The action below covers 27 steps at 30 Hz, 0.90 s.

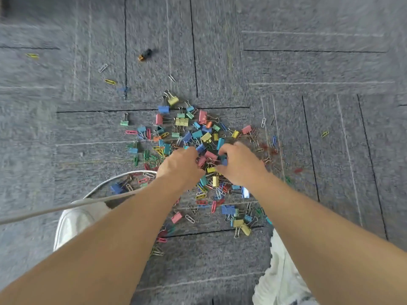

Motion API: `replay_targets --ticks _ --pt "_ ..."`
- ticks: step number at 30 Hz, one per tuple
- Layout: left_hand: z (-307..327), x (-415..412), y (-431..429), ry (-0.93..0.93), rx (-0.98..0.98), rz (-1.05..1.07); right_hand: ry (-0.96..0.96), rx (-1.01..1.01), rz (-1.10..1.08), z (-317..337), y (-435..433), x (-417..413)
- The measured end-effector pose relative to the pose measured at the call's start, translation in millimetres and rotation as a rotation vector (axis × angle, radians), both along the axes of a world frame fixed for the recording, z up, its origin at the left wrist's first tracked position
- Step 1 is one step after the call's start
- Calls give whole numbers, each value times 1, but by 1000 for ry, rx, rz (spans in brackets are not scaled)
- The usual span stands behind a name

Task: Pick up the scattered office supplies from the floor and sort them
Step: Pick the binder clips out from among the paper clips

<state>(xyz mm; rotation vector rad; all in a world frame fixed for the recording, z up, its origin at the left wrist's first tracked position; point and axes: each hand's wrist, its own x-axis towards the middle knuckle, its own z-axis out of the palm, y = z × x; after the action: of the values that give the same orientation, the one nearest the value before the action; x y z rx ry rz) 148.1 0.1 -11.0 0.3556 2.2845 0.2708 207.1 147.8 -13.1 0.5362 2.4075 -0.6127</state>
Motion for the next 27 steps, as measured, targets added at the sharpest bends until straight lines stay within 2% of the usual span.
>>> replay_targets --ticks 3,11,18,27 --pt "-16 3 2 5 12 66 55 5 -72 -21 -9 1" --pt "-16 3 3 -38 53 185 213 -25 -228 -23 -7 7" --pt "-11 1 12 37 37 205 256 -58 -47 -25 -18 4" --pt "-6 -2 16 -27 31 299 123 153 8 -21 -21 -13"
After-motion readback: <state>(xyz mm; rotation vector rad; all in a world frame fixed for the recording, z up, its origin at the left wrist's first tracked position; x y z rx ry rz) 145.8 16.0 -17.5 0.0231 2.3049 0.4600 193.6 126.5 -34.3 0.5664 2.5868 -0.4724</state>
